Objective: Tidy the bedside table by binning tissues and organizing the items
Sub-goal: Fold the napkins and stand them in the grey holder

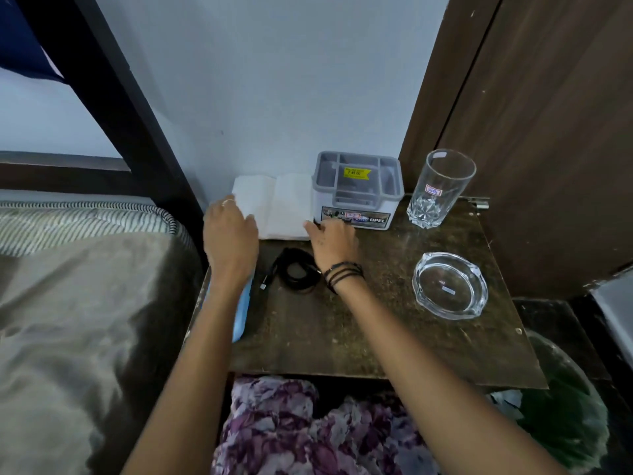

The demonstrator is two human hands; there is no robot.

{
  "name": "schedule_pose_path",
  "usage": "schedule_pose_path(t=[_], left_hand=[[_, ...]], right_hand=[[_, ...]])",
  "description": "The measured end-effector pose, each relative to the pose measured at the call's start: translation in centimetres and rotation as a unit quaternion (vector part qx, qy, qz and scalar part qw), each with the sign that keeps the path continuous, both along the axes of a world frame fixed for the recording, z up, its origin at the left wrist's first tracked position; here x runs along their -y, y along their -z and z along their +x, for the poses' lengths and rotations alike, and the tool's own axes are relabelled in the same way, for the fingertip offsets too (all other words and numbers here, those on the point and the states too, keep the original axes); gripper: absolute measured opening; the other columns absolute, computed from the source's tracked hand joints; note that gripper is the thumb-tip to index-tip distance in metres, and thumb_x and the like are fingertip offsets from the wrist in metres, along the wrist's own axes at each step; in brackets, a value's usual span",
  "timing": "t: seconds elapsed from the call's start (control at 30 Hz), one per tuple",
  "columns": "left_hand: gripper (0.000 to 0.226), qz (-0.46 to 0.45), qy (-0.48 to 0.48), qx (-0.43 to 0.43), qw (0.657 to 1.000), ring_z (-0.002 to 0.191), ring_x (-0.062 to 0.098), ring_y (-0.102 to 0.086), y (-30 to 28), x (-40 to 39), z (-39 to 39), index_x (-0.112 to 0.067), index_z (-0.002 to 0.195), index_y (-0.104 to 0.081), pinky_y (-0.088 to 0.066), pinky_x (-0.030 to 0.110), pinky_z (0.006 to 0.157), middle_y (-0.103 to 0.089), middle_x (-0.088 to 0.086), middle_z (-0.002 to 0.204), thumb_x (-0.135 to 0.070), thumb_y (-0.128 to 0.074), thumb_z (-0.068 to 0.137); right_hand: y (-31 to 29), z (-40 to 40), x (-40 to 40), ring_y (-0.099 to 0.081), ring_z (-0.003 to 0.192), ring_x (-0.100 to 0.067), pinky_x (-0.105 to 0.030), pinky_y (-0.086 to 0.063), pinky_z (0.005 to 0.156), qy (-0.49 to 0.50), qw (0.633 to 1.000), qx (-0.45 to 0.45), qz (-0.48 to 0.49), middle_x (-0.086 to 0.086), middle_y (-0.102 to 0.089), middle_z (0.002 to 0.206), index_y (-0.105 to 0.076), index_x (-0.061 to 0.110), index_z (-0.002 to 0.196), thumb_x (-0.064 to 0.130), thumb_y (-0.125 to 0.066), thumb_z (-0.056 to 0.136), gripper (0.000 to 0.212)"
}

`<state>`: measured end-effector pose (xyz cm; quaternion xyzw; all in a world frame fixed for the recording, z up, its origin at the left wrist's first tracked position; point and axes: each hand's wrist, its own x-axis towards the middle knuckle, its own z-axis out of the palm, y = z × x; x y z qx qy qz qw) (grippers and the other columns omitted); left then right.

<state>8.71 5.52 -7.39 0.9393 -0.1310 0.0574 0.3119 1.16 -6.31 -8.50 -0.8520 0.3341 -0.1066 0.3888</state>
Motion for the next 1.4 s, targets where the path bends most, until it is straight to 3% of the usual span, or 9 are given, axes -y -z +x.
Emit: schedule_pose_path(t=[0.1,0.23,0.5,0.7,0.8,0.9,1.07,1.27,1.4], left_hand=[[0.052,0.060,-0.029,-0.180,0.981,0.123,0.044,-0.043,0.3,0.0,3.6,0.011,0.124,-0.044,-0.036,0.045,0.100,-0.046,0.029,0.133,-0.027,-0.056,0.090],[0.060,0.109,-0.036,-0.172,0.978,0.125,0.043,-0.037,1.2,0.4,4.7,0.011,0.126,-0.042,-0.033,0.045,0.102,-0.040,0.030,0.135,-0.029,-0.063,0.086],[0.061,-0.029,-0.063,-0.204,0.977,0.119,0.044,-0.045,0.9,0.1,4.6,0.008,0.127,-0.038,-0.038,0.045,0.098,-0.037,0.026,0.137,-0.011,-0.071,0.079],[0.047,-0.174,-0.012,-0.152,0.973,0.093,0.021,-0.051,-1.9,0.2,3.0,-0.007,0.125,-0.047,-0.048,0.032,0.075,-0.054,0.009,0.111,-0.009,-0.064,0.081],[0.041,-0.280,0.012,-0.146,0.949,0.095,0.020,-0.056,-3.5,-0.3,0.5,-0.009,0.120,-0.049,-0.053,0.029,0.069,-0.056,0.006,0.108,-0.007,-0.063,0.082],[0.036,-0.356,0.021,-0.155,0.921,0.097,0.021,-0.060,-4.7,-0.5,-3.0,-0.014,0.116,-0.050,-0.054,0.039,0.083,-0.061,0.004,0.102,-0.007,-0.063,0.083],[0.035,-0.451,0.028,-0.187,0.872,0.092,0.011,-0.059,-4.3,-0.2,-9.6,-0.018,0.113,-0.047,-0.052,0.031,0.080,-0.060,-0.006,0.098,-0.002,-0.061,0.085],[0.054,-0.336,0.010,-0.189,0.923,0.109,0.014,-0.051,0.1,0.8,-14.8,-0.017,0.132,-0.039,-0.042,0.029,0.086,-0.053,-0.002,0.122,-0.006,-0.061,0.085],[0.071,-0.262,0.020,-0.165,0.951,0.129,0.021,-0.043,1.6,1.0,-15.9,-0.021,0.146,-0.024,-0.037,0.036,0.107,-0.044,0.004,0.143,-0.006,-0.059,0.086]], right_hand=[[-0.2,1.7,-0.7,-0.058,0.099,-0.039,-0.037,-0.042,0.070,-0.006,0.999,-0.020,-0.025,-0.025,-0.062,0.104,-0.055,0.003,0.079,0.035,-0.048,0.094,0.035],[0.2,3.3,-1.7,-0.056,0.110,-0.036,-0.038,-0.046,0.086,-0.004,0.997,-0.042,-0.068,-0.021,-0.055,0.122,-0.053,-0.004,0.115,0.026,-0.054,0.092,0.038],[1.5,4.7,-1.6,-0.055,0.111,-0.034,-0.035,-0.044,0.090,0.066,0.993,0.025,0.100,-0.016,-0.059,0.119,-0.052,0.006,0.119,0.007,-0.064,0.081,0.040],[-0.4,2.9,-2.1,-0.060,0.084,-0.022,-0.030,-0.051,0.080,0.063,0.970,0.184,0.146,-0.012,-0.064,0.091,-0.058,0.009,0.115,0.007,-0.071,0.075,0.042],[-2.0,0.4,-1.9,-0.060,0.071,-0.012,-0.035,-0.056,0.076,0.061,0.954,0.242,0.165,-0.003,-0.063,0.083,-0.058,0.013,0.115,0.006,-0.071,0.075,0.042],[-3.3,-3.1,-1.1,-0.061,0.069,-0.009,-0.027,-0.056,0.068,0.060,0.943,0.265,0.190,-0.003,-0.066,0.083,-0.057,0.018,0.115,0.007,-0.070,0.077,0.043],[-3.5,-9.3,0.0,-0.063,0.067,-0.006,-0.026,-0.057,0.063,0.082,0.928,0.295,0.211,-0.001,-0.068,0.079,-0.055,0.032,0.103,0.005,-0.071,0.076,0.041],[-0.6,-15.0,0.1,-0.062,0.074,-0.015,-0.015,-0.053,0.056,0.124,0.935,0.259,0.208,-0.002,-0.067,0.083,-0.055,0.017,0.115,0.005,-0.070,0.078,0.042],[2.0,-15.9,-0.2,-0.062,0.067,-0.011,-0.027,-0.058,0.065,0.127,0.957,0.186,0.183,0.004,-0.064,0.080,-0.057,0.016,0.115,0.010,-0.069,0.079,0.039]])
